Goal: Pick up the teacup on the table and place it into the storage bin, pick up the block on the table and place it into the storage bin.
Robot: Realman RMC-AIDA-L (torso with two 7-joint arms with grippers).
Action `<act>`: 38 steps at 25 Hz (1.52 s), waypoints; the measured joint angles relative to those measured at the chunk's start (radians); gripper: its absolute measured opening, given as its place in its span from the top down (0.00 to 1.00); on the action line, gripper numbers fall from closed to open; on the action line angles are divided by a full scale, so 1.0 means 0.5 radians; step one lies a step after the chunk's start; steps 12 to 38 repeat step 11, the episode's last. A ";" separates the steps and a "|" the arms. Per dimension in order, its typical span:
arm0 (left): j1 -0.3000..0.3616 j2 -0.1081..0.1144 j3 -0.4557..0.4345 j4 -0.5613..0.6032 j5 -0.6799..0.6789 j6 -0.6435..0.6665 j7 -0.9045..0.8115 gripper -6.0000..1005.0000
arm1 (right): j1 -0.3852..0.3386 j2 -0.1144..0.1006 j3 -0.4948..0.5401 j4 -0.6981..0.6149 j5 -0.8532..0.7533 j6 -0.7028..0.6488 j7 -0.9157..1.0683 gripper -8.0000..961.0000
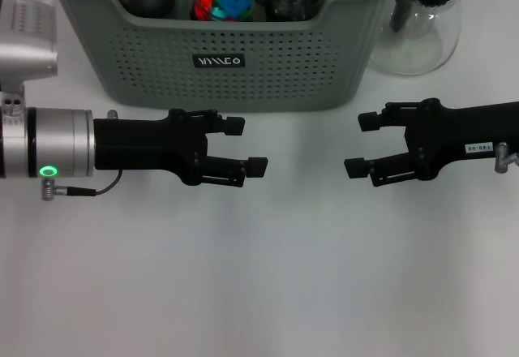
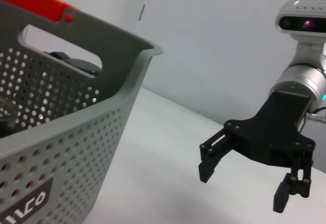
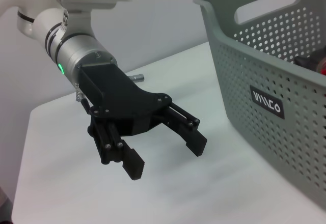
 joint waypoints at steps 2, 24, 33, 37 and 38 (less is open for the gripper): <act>0.000 0.001 0.002 0.000 0.000 0.011 0.035 0.12 | 0.001 0.001 -0.009 0.009 0.000 0.008 0.000 0.04; -0.009 0.004 0.019 0.000 0.031 0.019 0.054 0.12 | 0.006 0.000 -0.022 0.024 -0.002 0.048 -0.002 0.04; -0.009 0.004 0.019 0.000 0.031 0.019 0.054 0.12 | 0.006 0.000 -0.022 0.024 -0.002 0.048 -0.002 0.04; -0.009 0.004 0.019 0.000 0.031 0.019 0.054 0.12 | 0.006 0.000 -0.022 0.024 -0.002 0.048 -0.002 0.04; -0.009 0.004 0.019 0.000 0.031 0.019 0.054 0.12 | 0.006 0.000 -0.022 0.024 -0.002 0.048 -0.002 0.04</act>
